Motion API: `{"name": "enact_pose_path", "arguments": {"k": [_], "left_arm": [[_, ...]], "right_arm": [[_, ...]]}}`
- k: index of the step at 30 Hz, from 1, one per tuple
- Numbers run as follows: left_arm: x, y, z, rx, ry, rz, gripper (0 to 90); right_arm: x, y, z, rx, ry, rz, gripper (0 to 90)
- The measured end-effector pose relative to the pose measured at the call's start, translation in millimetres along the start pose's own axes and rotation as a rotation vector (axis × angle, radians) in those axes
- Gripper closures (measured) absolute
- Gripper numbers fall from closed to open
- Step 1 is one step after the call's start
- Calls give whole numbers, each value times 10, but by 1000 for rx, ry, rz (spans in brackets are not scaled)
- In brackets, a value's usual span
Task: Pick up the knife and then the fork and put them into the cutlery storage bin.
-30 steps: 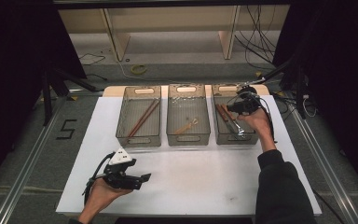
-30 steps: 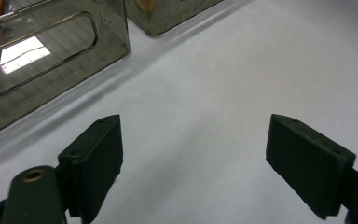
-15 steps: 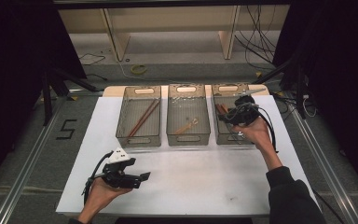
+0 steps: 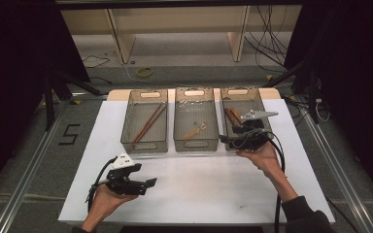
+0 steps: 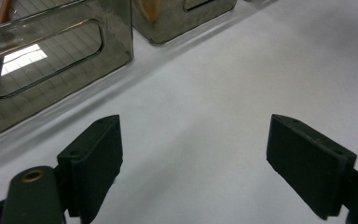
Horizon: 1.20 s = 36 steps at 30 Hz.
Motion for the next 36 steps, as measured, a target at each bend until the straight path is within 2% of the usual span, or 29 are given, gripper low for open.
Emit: {"name": "enact_pose_path", "arguments": {"k": [8,11,27,36], "left_arm": [[8,-7,13,0,-5,4,178],[6,-10,15,-6,-5,6,178],[6,-22,18,-22,-9,16,178],[12,-48,9,-42,-16,26,178]], "right_arm": [[112,-77,105,-39,-2,-28,309],[141,-92,152,-38,-4,-36,300],[195,-167,349,-81,17,-63,249],[263,-267,573,-107,28,-76,234]]}}
Point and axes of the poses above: each handheld gripper's, and its own axes: y roughly forward along the jaws, z roughly out of its underside, x roughly to its left, the point moved 8 cm from there along y, roughly forward along the jaws, and after that the axes turned 9 degrees about y, right-handed, at the moved point
